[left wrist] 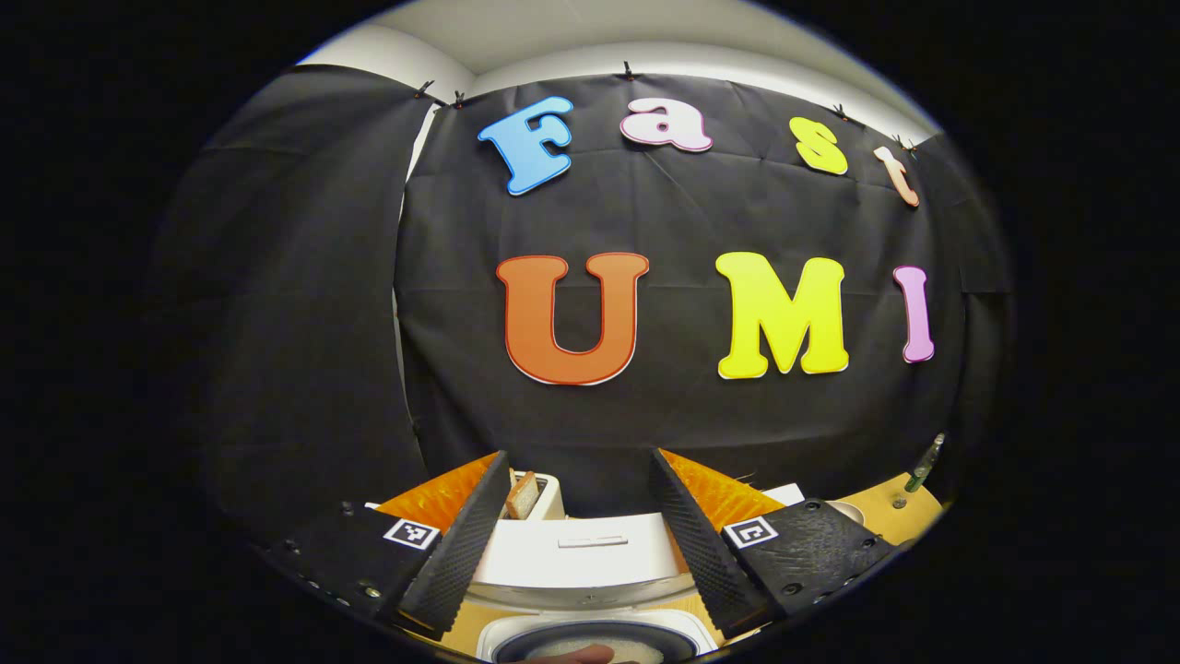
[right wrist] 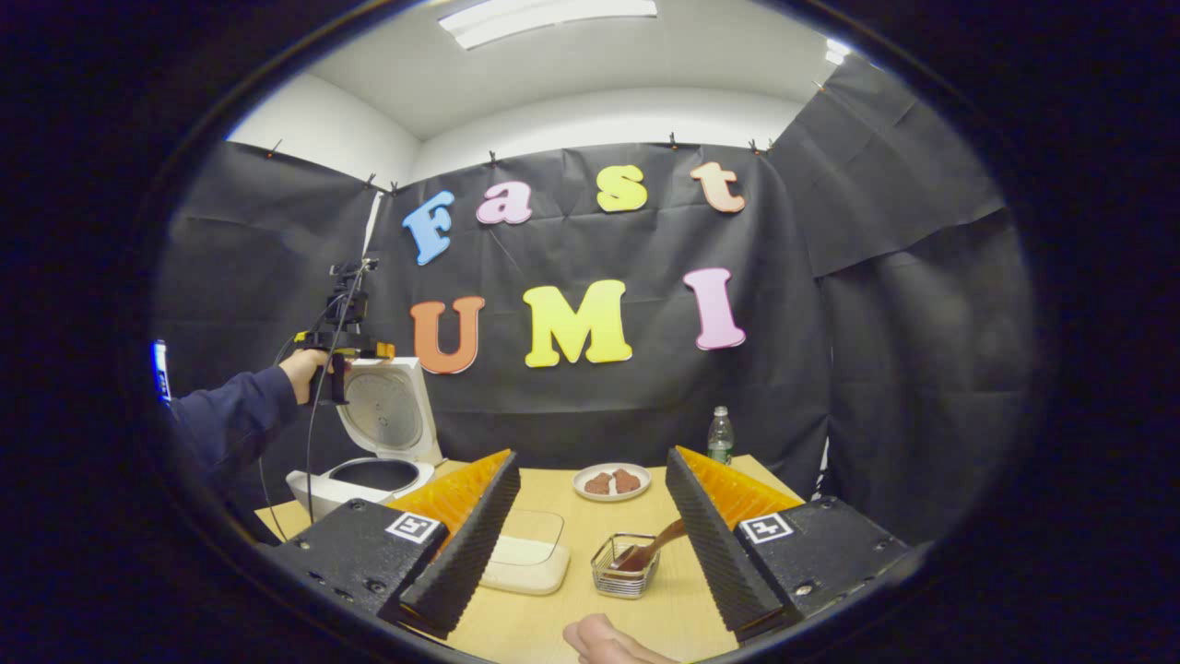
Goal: Close the left gripper, press the button to open the rice cooker; take a wooden spoon from the chopstick holder with the right hand, scoop a spoonful of rice and pour it into the rice cooker, then put the wooden spoon back into the chopstick holder.
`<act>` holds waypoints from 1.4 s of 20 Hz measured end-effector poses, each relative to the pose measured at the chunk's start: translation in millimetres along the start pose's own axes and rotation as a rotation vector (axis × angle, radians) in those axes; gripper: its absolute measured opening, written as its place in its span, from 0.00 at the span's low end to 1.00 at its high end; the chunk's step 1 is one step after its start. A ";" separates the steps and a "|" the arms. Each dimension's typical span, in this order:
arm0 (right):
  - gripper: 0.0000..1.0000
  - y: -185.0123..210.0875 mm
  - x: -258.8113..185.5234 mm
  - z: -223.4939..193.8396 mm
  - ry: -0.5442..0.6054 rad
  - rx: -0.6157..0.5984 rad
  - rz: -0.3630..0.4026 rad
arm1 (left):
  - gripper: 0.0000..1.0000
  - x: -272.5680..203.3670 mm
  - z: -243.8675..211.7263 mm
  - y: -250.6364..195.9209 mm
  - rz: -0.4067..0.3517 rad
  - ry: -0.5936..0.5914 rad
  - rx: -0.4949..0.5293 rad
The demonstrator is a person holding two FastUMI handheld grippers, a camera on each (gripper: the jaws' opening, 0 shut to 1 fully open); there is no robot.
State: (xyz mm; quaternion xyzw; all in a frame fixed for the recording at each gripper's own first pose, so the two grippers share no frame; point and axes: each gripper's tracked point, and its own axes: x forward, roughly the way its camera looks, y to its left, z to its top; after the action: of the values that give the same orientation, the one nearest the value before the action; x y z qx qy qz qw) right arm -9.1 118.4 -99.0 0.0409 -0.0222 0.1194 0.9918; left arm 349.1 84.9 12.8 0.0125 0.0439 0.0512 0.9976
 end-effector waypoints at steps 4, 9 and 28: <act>1.00 -2.8 -16.2 -6.5 0.042 0.024 -0.007 | 0.97 -21.8 -6.8 -3.1 0.006 0.005 0.007; 1.00 -5.0 -51.6 8.0 -0.009 -0.025 -0.018 | 0.96 -60.3 -27.6 -2.1 0.035 0.046 0.003; 1.00 -3.1 -124.0 35.7 -0.076 -0.059 -0.015 | 0.98 -140.0 -215.1 -27.4 -0.016 0.505 0.001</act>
State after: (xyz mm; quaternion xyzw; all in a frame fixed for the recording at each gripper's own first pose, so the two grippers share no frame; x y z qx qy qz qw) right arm -130.0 83.2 -70.4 0.0164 -0.0632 0.1096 0.9918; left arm 194.0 47.5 -190.1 -0.0007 0.2919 0.0448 0.9554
